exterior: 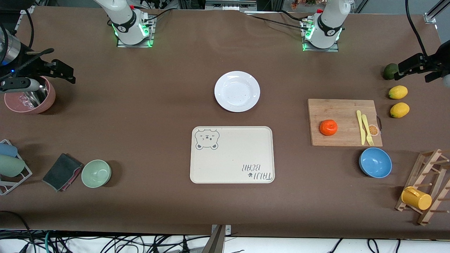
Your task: Place orange and plate with both arms
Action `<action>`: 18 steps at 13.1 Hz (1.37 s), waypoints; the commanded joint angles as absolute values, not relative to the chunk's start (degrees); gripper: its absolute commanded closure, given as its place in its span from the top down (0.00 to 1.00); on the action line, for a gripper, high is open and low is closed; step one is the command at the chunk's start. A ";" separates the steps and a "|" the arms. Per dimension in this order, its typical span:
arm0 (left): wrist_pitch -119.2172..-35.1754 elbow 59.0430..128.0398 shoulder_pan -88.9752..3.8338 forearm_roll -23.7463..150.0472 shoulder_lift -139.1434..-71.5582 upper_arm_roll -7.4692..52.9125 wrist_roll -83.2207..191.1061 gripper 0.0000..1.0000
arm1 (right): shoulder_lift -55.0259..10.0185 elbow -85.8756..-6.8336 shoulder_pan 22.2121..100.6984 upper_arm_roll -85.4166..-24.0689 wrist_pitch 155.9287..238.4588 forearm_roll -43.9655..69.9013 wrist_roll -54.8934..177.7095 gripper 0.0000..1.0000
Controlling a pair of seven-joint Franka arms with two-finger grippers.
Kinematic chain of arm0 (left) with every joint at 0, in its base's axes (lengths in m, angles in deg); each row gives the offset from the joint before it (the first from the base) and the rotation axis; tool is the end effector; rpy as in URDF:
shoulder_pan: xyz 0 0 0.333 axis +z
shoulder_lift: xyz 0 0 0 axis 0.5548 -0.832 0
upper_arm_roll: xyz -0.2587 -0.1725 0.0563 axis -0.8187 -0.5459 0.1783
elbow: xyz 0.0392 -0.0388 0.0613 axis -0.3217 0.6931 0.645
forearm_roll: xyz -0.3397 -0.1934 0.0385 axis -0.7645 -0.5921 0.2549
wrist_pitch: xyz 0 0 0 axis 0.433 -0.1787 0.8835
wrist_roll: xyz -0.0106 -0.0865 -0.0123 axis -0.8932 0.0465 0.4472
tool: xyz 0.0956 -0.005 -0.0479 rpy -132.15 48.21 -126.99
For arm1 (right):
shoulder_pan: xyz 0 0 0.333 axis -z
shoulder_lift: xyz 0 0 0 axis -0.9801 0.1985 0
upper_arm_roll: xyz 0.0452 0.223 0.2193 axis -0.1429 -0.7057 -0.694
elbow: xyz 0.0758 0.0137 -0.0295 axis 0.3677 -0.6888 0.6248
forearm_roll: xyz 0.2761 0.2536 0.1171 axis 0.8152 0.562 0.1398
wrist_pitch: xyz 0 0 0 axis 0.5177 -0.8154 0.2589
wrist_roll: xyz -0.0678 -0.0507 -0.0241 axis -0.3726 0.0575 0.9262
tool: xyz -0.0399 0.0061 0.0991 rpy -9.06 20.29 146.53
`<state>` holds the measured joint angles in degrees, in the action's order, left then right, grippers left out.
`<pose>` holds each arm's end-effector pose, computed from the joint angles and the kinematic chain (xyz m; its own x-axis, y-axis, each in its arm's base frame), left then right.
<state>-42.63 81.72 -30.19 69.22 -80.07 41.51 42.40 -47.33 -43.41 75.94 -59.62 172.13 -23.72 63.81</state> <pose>0.5413 0.0325 0.6288 0.9952 -0.0252 -0.0946 -0.0196 -0.9980 0.0596 0.5442 0.0197 0.5895 0.9939 0.0813 -0.0738 0.0810 -0.9967 -0.0078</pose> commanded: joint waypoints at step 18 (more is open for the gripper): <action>-42.30 80.05 -30.44 74.51 -81.05 38.24 42.04 1.00 | -47.29 -42.25 75.65 -59.40 171.05 -24.14 63.01 1.00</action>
